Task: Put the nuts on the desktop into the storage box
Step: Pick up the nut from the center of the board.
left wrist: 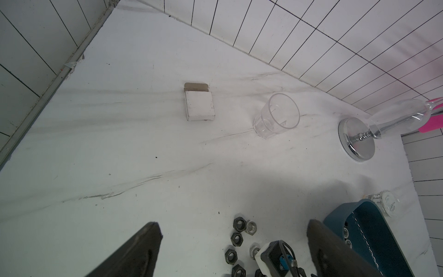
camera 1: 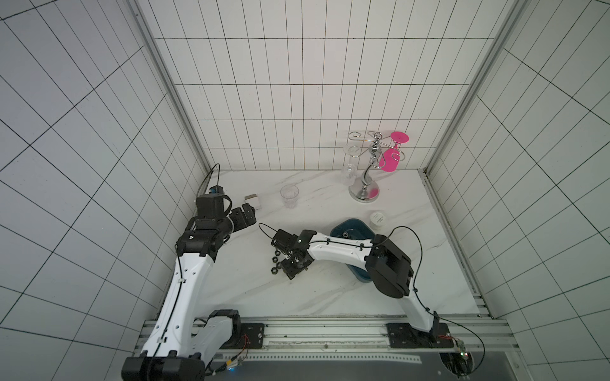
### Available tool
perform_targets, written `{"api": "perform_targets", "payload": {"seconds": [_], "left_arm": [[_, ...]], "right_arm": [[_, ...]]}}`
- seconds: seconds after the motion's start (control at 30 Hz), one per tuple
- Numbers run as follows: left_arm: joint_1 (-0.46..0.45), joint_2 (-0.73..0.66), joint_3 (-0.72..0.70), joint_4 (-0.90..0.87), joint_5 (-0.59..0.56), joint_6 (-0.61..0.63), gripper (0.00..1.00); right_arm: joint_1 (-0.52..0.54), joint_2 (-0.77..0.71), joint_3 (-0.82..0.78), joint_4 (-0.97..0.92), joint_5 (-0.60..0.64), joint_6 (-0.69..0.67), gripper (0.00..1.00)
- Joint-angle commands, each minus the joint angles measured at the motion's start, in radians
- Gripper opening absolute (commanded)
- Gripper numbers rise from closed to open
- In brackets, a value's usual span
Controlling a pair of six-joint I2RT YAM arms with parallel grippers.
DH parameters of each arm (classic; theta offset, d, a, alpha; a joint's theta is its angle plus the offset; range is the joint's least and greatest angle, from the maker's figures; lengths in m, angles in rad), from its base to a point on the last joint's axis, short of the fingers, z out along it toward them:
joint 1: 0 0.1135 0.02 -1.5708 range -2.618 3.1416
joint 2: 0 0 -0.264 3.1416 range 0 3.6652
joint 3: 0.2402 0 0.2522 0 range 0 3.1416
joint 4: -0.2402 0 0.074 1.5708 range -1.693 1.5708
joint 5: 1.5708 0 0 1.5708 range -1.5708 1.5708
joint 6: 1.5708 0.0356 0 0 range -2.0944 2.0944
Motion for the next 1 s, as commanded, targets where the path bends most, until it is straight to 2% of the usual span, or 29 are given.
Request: {"api": "perform_targets", "payload": {"seconds": [0.0, 0.13, 0.47, 0.7, 0.83, 0.97], "left_arm": [[0.007, -0.001, -0.004, 0.005, -0.001, 0.011, 0.99], [0.007, -0.004, -0.011, 0.008, -0.004, 0.007, 0.99], [0.008, -0.034, -0.003, -0.024, -0.008, 0.004, 0.99], [0.006, -0.044, 0.008, -0.040, 0.032, -0.035, 0.98], [-0.008, -0.031, -0.003, -0.028, 0.066, -0.086, 0.98], [-0.077, -0.031, -0.046, 0.012, 0.009, -0.118, 0.98]], "right_arm": [[0.013, 0.035, 0.026, -0.022, 0.008, 0.005, 0.52], [0.015, 0.038, 0.025, -0.040, 0.031, -0.004, 0.40], [0.002, -0.046, -0.069, -0.028, 0.108, -0.004, 0.26], [-0.064, -0.363, -0.310, 0.154, 0.151, -0.007, 0.26], [-0.175, -0.534, -0.416, 0.147, 0.143, 0.007, 0.26], [-0.320, -0.669, -0.529, 0.116, 0.158, 0.007, 0.26]]}}
